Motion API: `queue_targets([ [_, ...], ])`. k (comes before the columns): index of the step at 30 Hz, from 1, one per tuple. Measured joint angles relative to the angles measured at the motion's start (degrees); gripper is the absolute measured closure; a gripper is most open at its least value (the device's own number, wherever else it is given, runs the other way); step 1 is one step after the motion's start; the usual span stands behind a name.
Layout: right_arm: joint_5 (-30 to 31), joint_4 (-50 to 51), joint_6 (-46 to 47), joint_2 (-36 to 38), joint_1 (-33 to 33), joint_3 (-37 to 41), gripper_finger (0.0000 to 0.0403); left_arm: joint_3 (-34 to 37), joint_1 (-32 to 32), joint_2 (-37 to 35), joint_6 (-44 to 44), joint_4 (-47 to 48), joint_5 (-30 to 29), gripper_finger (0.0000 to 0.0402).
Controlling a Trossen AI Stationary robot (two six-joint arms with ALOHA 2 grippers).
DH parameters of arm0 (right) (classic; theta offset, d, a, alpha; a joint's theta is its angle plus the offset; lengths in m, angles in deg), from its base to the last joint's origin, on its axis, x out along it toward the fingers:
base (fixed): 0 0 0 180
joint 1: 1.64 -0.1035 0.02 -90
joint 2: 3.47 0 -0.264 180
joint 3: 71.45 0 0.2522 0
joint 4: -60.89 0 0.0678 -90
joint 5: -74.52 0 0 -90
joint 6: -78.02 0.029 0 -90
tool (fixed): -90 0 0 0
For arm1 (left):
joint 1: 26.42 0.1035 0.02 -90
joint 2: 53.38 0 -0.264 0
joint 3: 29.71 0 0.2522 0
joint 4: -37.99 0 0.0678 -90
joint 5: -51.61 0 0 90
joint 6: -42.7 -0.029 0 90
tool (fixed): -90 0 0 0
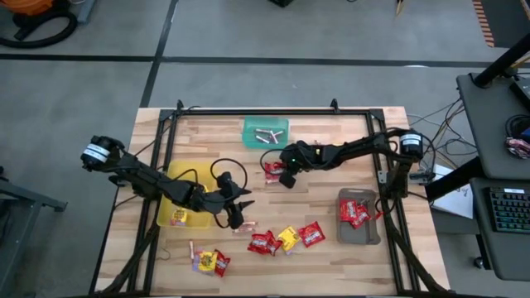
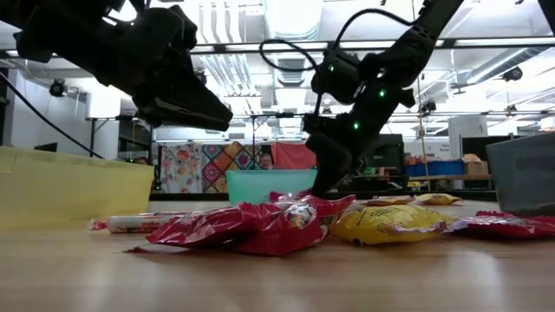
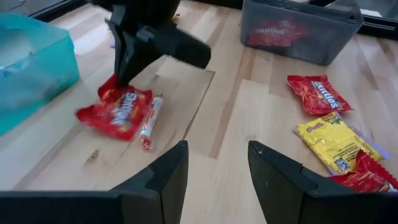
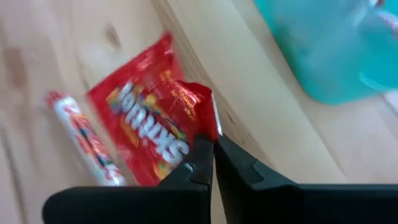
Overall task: Sort candy
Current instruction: Put the red candy into the black bin
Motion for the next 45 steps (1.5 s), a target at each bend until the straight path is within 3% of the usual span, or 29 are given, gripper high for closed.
queue_targets([
  [17, 1.8, -9.3, -2.6, 1.4, -6.6, 0.2, 0.0394, 2.0, 0.1, 0.7, -0.1, -4.5, -3.7, 0.0251],
  [24, 0.4, -23.5, -12.7, 1.2, -7.1, 5.3, 0.0394, 1.9, 0.2, 0.9, -3.6, -6.4, -4.6, 0.0251],
  [31, 0.5, -26.7, -10.4, 1.1, -7.0, 7.5, 0.0388, 1.9, 1.0, 0.9, -5.0, -6.7, -4.6, 0.0251],
  [36, 2.4, -26.9, -10.5, 1.1, -7.1, 7.5, 0.0345, 1.9, 1.6, 0.9, -5.8, -7.1, -4.7, 0.0251],
  [45, 6.4, -26.9, -9.0, 0.4, -7.1, 7.5, 0.0217, 1.9, 2.3, 0.9, -6.8, -7.9, -4.6, 0.0251],
])
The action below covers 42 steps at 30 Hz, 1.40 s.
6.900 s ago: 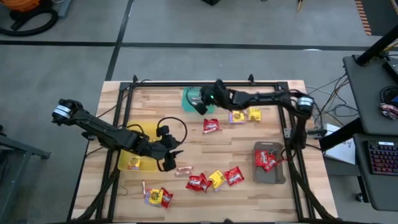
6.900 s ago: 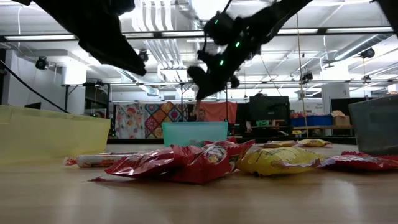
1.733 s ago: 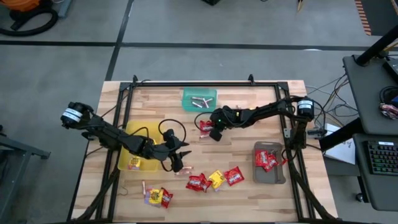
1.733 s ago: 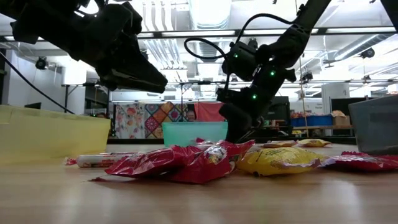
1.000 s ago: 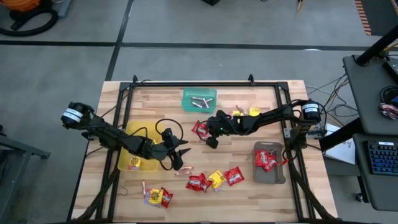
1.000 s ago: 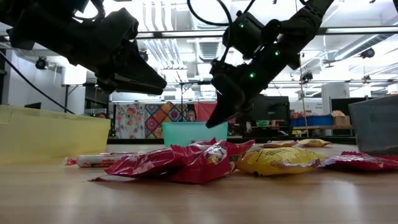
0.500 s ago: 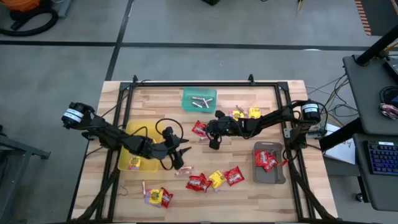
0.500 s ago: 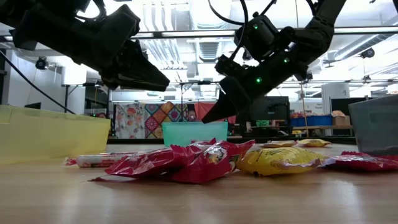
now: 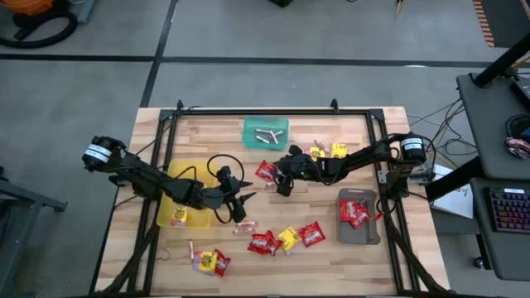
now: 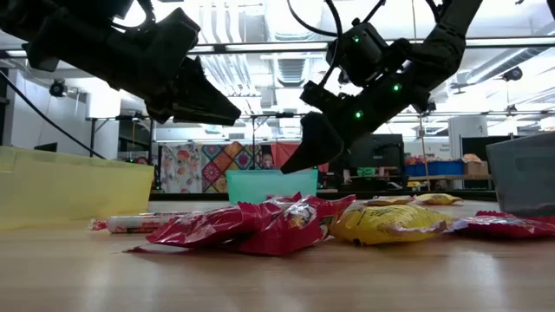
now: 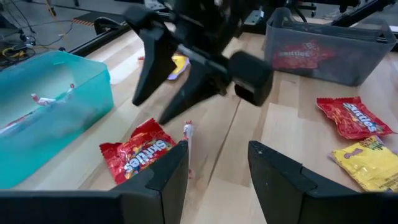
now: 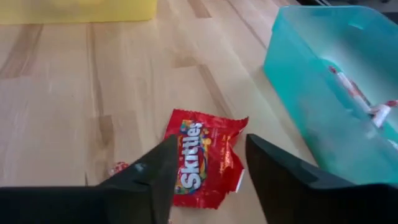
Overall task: Sort candy
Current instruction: Put the red candy into the black bin
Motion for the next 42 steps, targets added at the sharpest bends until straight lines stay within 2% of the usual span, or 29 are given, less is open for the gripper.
queue_targets([
  [7, 1.8, -3.6, 2.5, -5.7, 0.0, 0.1, 0.0167, 0.0, 0.6, 0.0, -0.1, -0.5, 0.0, 0.0251],
  [9, 3.9, -4.4, 3.4, -7.2, 0.0, 0.0, 0.0163, 0.0, 0.6, 0.0, -0.1, -0.5, 0.0, 0.0251],
  [15, 4.1, -5.3, 5.1, -10.2, 0.3, -1.4, 0.0173, 0.0, 0.6, 0.0, -0.3, -0.4, 0.0, 0.0251],
  [22, 3.0, -5.3, 7.9, -11.3, 0.6, -2.2, 0.0227, 0.0, 0.8, 0.0, -0.3, 0.0, 0.0, 0.0251],
  [32, 2.6, -4.6, 7.6, -11.0, 0.8, -2.1, 0.0379, 0.0, 0.8, 0.0, -0.5, 0.1, 0.0, 0.0251],
  [42, 2.1, -4.3, 6.5, -7.7, 0.7, -1.9, 0.039, 0.1, 0.8, 0.0, -0.5, 0.1, 0.0, 0.0251],
])
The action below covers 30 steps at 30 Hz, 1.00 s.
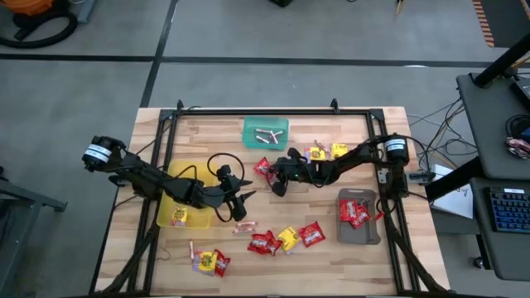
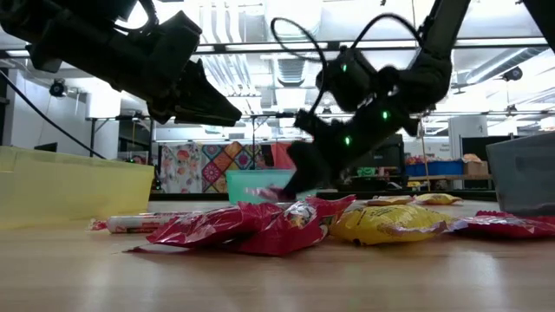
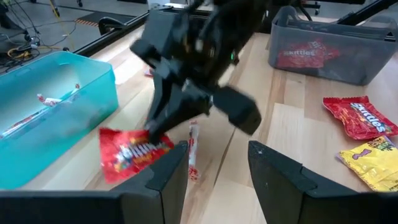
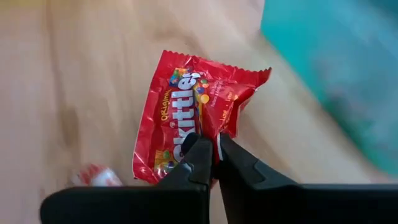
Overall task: Sort candy
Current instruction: Put the red candy into the black bin
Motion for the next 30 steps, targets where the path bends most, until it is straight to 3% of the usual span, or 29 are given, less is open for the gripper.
queue_targets([
  [4, -2.1, -0.1, -1.7, 4.2, 0.0, 0.0, 0.0391, 0.0, 0.0, 0.0, 0.1, 0.0, 0.0, 0.0251],
  [8, -8.2, 5.5, -2.3, 10.9, 0.0, 0.0, 0.0391, 0.0, 0.0, 0.0, 0.2, 0.0, 0.1, 0.0251],
  [13, -13.5, 25.0, 0.2, 23.4, -0.1, -0.1, 0.0391, -0.8, -0.3, -0.6, 0.2, 0.0, 0.2, 0.0251],
  [18, -24.3, 45.6, 7.1, 37.3, -1.1, -0.1, 0.0391, -1.8, -0.4, -0.8, -1.3, 0.5, 1.4, 0.0251],
  [23, -33.9, 67.4, 20.0, 49.0, -5.3, -0.1, 0.0391, -3.4, -0.4, -0.8, -1.3, 2.7, 4.0, 0.0251],
  [30, -34.6, 95.6, 42.0, 59.3, -13.8, -0.1, 0.0391, -8.1, -0.4, -0.4, 0.0, 9.8, 7.3, 0.0251],
])
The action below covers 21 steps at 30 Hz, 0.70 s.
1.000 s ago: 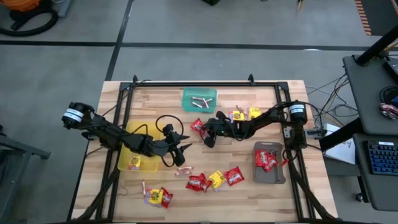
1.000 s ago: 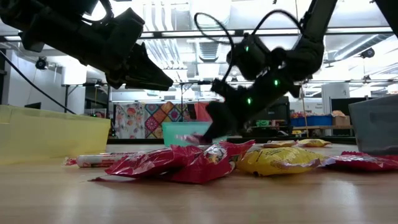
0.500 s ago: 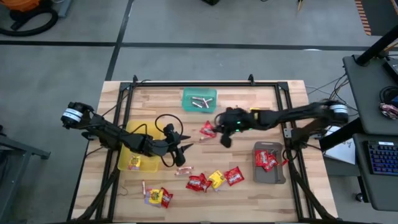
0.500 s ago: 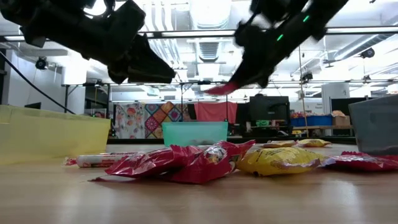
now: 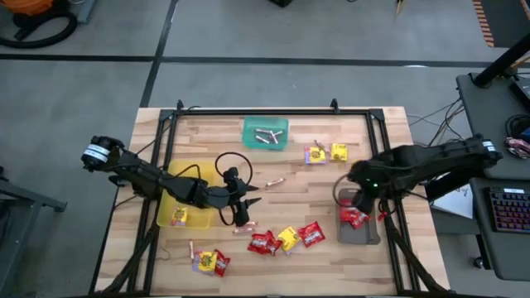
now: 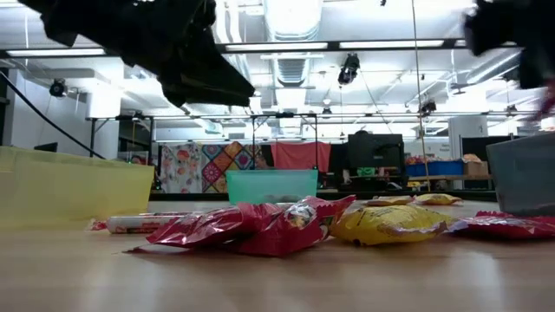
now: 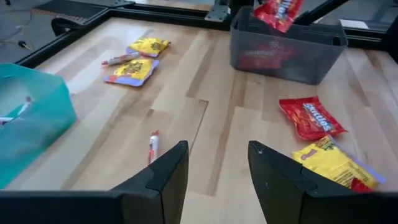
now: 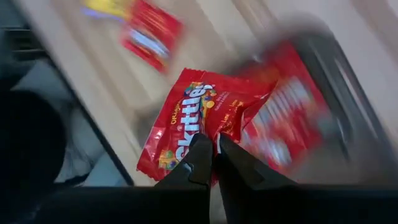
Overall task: Sort candy
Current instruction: Put the red candy into the black bin
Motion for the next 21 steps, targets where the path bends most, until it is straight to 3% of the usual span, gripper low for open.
queue_targets([
  [5, 5.3, 10.4, 9.0, 0.7, -3.8, 0.1, 0.0391, -1.7, 0.0, 1.2, 0.2, 1.7, 0.4, 0.0251],
  [15, 7.9, 11.6, 5.6, -1.8, -4.8, 0.8, 0.0388, -1.8, 0.0, 1.6, 0.5, 0.6, 0.3, 0.0251],
  [21, 10.8, 11.6, 4.8, -3.6, -4.8, 0.9, 0.0355, -1.8, 0.0, 1.6, 0.8, -2.0, 0.1, 0.0251],
])
